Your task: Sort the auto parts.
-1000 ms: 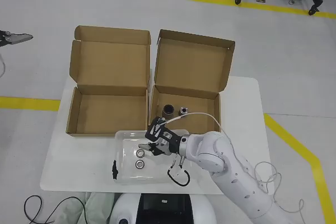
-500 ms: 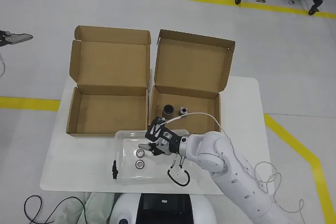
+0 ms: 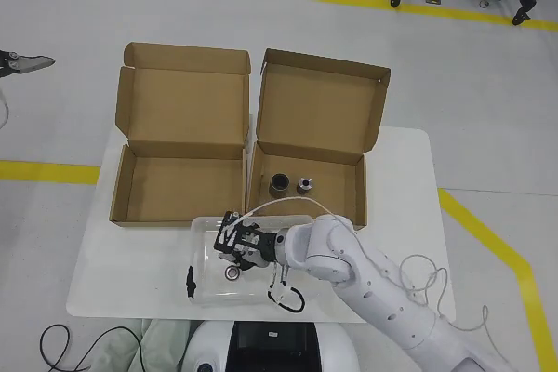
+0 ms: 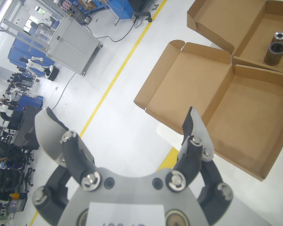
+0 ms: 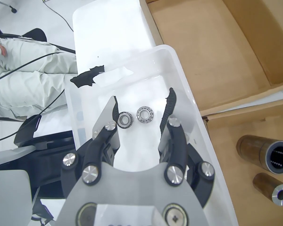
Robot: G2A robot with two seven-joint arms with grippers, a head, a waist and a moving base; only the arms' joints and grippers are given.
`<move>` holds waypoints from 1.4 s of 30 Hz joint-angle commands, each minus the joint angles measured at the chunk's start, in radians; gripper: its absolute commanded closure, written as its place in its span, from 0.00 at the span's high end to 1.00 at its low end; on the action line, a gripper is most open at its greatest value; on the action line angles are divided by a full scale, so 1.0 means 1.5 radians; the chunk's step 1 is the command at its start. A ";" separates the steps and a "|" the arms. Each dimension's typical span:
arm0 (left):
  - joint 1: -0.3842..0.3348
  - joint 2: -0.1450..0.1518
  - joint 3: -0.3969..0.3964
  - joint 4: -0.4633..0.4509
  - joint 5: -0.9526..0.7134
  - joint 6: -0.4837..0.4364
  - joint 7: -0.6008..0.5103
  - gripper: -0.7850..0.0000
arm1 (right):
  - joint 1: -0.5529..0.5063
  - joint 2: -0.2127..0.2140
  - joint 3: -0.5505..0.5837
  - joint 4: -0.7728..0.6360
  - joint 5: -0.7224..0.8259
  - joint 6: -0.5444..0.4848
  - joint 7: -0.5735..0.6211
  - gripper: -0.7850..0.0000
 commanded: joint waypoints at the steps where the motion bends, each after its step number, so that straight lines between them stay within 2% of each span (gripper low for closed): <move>1: 0.000 0.000 0.000 0.000 0.000 0.000 0.000 1.00 | 0.010 -0.006 -0.020 0.012 -0.005 0.008 0.003 0.48; 9: 0.000 0.000 0.000 0.000 0.000 0.000 0.000 1.00 | 0.049 -0.031 -0.082 0.061 -0.040 0.063 0.026 0.48; 19: 0.000 0.000 0.000 0.000 0.000 0.000 0.000 1.00 | 0.065 -0.057 -0.132 0.117 -0.064 0.107 0.050 0.48; 33: 0.000 0.000 0.000 0.000 0.000 0.000 0.000 1.00 | 0.078 -0.085 -0.160 0.168 -0.104 0.162 0.070 0.48; 42: 0.000 0.000 0.000 0.000 0.000 0.000 0.000 1.00 | 0.081 -0.098 -0.164 0.189 -0.120 0.175 0.074 0.48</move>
